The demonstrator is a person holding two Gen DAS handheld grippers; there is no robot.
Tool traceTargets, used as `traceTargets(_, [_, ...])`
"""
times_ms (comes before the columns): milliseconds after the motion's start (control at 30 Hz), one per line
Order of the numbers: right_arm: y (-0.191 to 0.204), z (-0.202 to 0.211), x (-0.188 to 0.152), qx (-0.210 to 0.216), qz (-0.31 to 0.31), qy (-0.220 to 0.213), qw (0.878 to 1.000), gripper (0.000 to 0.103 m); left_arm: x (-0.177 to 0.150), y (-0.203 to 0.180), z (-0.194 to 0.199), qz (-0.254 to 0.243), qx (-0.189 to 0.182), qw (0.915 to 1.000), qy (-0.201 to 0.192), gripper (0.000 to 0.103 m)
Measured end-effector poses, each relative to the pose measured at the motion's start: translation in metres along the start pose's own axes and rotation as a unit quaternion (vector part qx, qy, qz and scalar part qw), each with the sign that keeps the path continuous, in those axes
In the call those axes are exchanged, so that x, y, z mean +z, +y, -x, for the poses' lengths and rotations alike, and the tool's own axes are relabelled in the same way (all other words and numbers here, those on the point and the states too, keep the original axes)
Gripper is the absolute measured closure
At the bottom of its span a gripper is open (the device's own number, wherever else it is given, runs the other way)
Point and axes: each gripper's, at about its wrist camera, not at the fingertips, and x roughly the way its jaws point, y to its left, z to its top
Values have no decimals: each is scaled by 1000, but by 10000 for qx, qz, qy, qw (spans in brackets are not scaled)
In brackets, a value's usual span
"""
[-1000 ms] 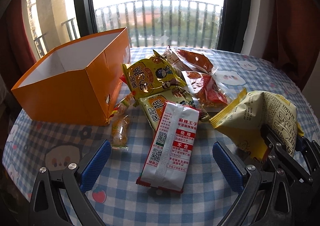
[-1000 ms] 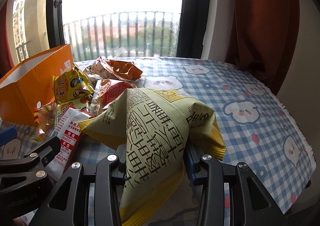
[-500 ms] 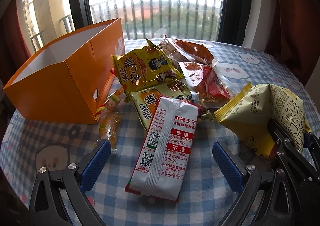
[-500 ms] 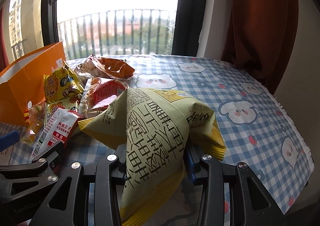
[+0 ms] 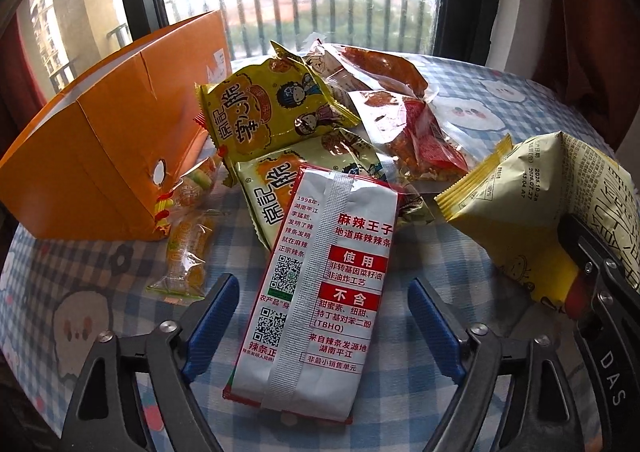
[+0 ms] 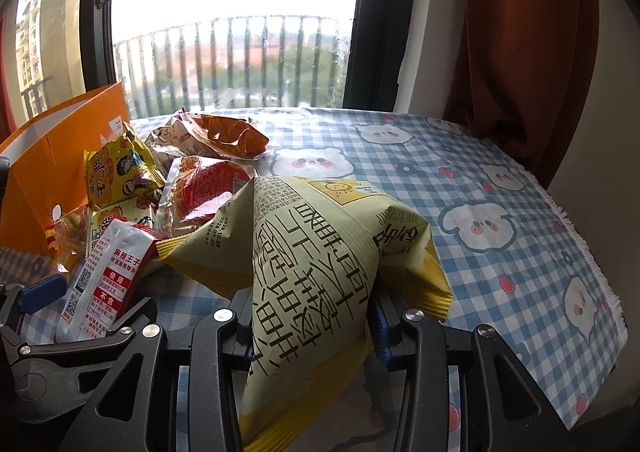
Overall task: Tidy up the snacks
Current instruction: 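Grasp the Calbee bag with the right tool while the left tool grasps the white-red packet, then carry both packets over the orange box and open both tools to drop them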
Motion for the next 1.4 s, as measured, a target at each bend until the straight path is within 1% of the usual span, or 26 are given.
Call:
traceTargets(33, [0, 0, 0, 2, -4, 2, 10000, 58, -1, -1, -3, -22, 28, 10000, 80, 32])
traceTargets(67, [0, -1, 0, 1, -4, 6, 10000, 58, -1, 1, -1, 33, 6, 10000, 12, 37])
traceTargets(100, [0, 0, 0, -2, -3, 8, 10000, 58, -2, 2, -1, 65, 33, 10000, 24, 39])
traceTargets(200, [1, 0, 0, -1, -10, 7, 10000, 58, -3, 3, -1, 91, -6, 10000, 28, 41])
traceTargets(267, [1, -1, 1, -7, -15, 7, 10000, 58, -5, 2, 1, 79, 30, 10000, 8, 48])
traceTargets(400, [1, 0, 1, 11, -19, 12, 10000, 58, -5, 5, 6, 214, -39, 9998, -25, 55])
traceTargets(567, [1, 1, -1, -3, -53, 5, 10000, 58, -6, 1, 11, 156, 96, 9998, -72, 62])
traceTargets(700, [2, 3, -4, 24, -54, -20, 10000, 58, -8, -5, 20, 59, 119, 9998, -150, 64])
traceTargets(900, [3, 8, -7, 120, -105, -2, 9999, 58, -7, -1, 36, 87, 219, 9991, -357, 66])
traceTargets(1100, [4, 17, -6, 201, -94, -38, 9997, 58, -7, 4, 47, 177, 209, 9985, -470, 66])
traceTargets(1300, [10, 28, 0, 245, -69, -125, 9996, 58, -4, 11, 62, 224, 202, 9981, -545, 66])
traceTargets(1400, [16, 37, 7, 238, -30, -233, 9994, 58, -1, 17, 75, 260, 206, 9974, -646, 66])
